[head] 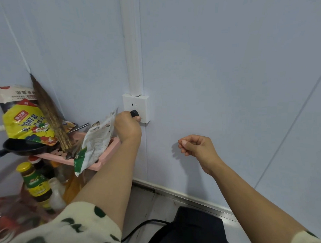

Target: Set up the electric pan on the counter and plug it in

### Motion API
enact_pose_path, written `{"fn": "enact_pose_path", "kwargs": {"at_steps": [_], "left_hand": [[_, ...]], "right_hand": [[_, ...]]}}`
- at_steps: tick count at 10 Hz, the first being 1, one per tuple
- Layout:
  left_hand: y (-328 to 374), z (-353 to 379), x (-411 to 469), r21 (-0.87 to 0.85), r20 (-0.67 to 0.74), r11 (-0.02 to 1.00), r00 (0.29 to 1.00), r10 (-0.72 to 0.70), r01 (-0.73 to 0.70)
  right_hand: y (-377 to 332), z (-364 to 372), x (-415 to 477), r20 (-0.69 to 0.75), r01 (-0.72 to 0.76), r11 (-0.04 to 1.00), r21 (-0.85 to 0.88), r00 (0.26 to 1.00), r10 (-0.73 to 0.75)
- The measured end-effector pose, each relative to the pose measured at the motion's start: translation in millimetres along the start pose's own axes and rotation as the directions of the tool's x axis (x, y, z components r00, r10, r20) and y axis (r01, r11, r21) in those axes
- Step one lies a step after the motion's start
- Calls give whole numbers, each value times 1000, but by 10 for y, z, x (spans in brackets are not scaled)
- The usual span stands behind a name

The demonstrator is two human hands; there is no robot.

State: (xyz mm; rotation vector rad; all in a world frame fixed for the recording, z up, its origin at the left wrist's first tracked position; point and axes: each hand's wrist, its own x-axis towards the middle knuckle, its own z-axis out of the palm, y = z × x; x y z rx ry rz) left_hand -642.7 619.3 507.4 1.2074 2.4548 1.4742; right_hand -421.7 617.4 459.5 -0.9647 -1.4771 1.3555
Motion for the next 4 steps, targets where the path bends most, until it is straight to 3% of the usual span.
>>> {"fn": "enact_pose_path", "kwargs": {"at_steps": [3,4], "left_hand": [[-42,-244,-193,44,171,992,979,109,-118],[-84,-345,-366,106,186,974,966,178,-200]], "right_hand": [[-203,47,-256,-5,18,998,-61,1000,-19],[-280,68,-345,-20,23,971,-239,999,-29]]}}
